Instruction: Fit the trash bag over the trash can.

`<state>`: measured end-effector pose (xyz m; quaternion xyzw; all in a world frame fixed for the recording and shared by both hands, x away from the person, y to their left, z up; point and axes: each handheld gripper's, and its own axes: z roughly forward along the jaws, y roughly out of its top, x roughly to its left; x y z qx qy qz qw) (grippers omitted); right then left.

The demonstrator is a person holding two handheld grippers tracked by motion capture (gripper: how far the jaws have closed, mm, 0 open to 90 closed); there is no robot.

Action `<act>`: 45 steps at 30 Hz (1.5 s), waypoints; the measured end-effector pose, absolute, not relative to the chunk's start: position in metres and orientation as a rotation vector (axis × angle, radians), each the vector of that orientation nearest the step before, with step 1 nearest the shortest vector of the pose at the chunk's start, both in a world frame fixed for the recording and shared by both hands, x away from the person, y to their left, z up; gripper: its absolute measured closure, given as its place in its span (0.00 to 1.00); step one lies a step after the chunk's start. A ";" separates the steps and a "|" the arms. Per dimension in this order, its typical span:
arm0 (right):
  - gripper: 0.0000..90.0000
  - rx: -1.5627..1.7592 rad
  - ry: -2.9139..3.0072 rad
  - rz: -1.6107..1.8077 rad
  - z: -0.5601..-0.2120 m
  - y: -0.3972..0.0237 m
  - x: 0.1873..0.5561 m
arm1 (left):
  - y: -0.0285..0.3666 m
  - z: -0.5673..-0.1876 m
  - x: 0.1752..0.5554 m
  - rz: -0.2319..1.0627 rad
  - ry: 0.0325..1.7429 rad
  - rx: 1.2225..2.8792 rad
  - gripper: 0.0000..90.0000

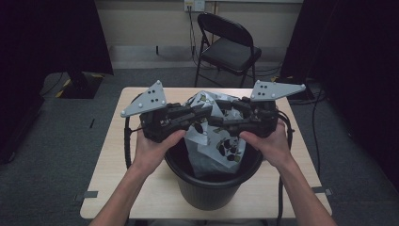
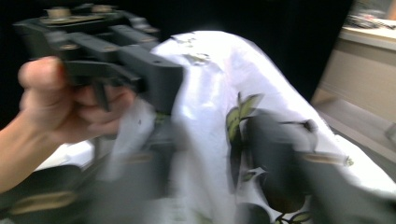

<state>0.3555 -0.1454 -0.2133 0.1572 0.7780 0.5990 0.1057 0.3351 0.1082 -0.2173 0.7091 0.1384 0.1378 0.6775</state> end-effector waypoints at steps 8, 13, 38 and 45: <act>1.00 0.458 2.343 1.696 -0.218 -0.160 0.353 | 0.128 -0.216 0.335 0.338 0.336 1.522 0.64; 0.99 0.417 2.445 1.601 -0.227 -0.160 0.349 | 0.139 -0.217 0.345 0.383 0.411 1.518 0.55; 0.39 0.560 2.310 1.721 -0.232 -0.168 0.362 | 0.174 -0.287 0.397 0.260 0.594 1.676 0.79; 0.39 0.572 2.294 1.722 -0.231 -0.169 0.362 | 0.166 -0.279 0.387 0.334 0.568 1.712 1.00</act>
